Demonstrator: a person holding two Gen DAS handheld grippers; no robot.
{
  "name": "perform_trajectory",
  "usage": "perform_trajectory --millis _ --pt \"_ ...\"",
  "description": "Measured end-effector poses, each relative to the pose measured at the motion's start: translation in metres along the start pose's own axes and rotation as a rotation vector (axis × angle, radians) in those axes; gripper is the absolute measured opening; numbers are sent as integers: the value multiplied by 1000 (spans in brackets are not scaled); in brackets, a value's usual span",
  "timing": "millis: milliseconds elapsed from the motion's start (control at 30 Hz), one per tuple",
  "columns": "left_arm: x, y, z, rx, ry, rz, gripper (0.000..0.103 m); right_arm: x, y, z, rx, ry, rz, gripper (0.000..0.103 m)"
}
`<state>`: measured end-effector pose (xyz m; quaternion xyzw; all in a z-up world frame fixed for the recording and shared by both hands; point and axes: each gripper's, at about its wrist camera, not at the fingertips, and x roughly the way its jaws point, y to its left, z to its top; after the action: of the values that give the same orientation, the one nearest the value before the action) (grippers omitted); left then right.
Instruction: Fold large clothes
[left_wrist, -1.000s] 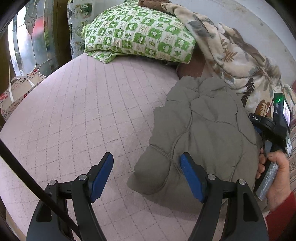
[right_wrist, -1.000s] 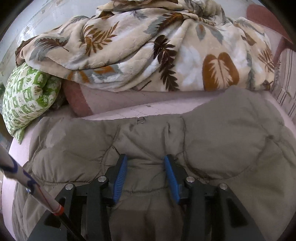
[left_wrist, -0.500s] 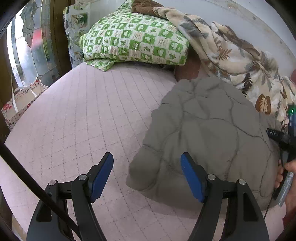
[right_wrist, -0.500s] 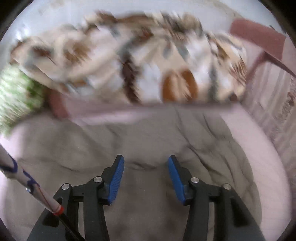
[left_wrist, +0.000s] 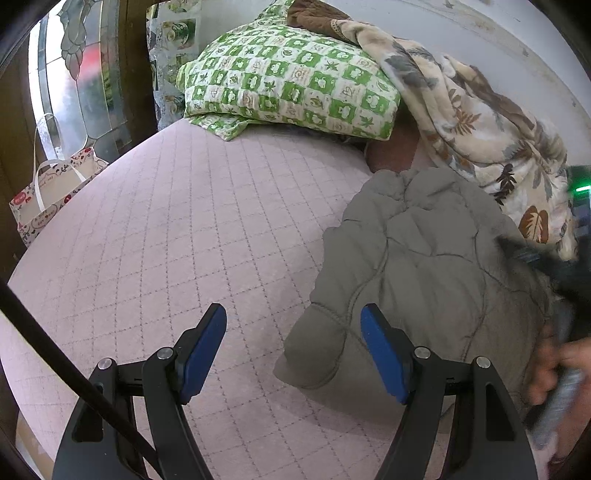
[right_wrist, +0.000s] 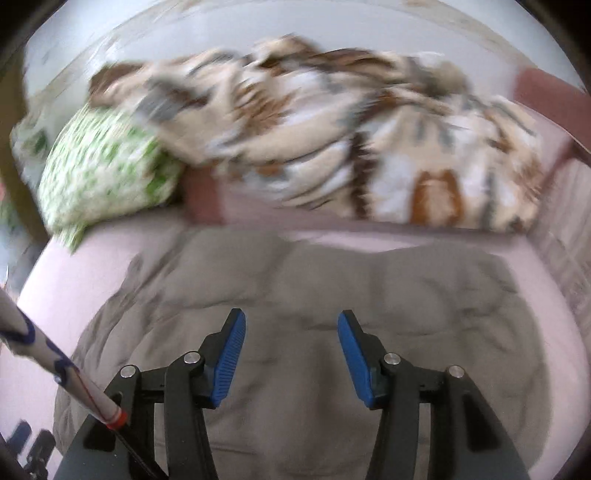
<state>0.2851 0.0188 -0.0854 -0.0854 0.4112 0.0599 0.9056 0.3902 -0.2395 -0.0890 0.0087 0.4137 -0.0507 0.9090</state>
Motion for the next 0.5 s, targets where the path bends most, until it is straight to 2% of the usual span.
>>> perform_trajectory --millis 100,200,267,367,433,500 --pt "1 -2 0 9 1 8 74 31 31 -12 -115 16 -116 66" --pt "1 -6 -1 35 -3 19 74 44 34 -10 -139 27 -156 69" --pt "1 -8 -2 45 -1 22 74 32 27 -4 -116 23 -135 69" --pt "0 -6 -2 39 0 14 74 -10 -2 -5 -48 -69 -94 69" --pt "-1 -5 -2 28 0 10 74 -35 -33 -16 19 -96 -51 69" --pt "0 -4 -3 23 4 11 74 -46 -60 -30 79 -92 -46 69"
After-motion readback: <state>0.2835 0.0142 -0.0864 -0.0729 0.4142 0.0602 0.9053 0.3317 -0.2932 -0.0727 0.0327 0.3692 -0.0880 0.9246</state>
